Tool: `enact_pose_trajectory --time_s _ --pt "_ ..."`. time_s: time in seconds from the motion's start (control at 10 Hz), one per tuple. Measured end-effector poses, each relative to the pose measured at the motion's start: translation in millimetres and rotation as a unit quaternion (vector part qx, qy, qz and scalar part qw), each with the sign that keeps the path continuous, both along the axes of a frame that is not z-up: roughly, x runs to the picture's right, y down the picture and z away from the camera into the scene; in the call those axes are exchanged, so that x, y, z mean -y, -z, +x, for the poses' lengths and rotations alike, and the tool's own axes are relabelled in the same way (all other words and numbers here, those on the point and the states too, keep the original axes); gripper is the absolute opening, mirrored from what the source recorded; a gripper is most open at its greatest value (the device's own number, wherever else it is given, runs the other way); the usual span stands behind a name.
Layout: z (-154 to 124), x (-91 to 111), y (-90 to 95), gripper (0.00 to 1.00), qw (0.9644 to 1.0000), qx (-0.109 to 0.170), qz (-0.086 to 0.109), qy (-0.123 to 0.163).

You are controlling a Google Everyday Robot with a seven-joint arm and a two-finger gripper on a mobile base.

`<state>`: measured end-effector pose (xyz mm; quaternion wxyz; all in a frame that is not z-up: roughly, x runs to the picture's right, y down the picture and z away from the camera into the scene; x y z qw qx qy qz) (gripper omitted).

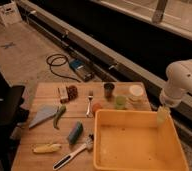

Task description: Place banana in paper cup

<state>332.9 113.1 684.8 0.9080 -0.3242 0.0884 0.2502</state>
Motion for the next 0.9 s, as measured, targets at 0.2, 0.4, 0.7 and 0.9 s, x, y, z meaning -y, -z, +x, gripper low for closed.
enact_pose_trajectory --time_s 0.2,0.4,0.7,0.9 --pt "-0.9 -0.8 0.6 0.80 1.0000 0.000 -0.004 0.002" --pt "-1.4 -1.1 0.0 0.80 1.0000 0.001 -0.004 0.002" --pt "-0.7 -1.4 0.4 0.80 1.0000 0.000 -0.004 0.001" --pt "-0.8 -1.4 0.3 0.80 1.0000 0.000 -0.004 0.001"
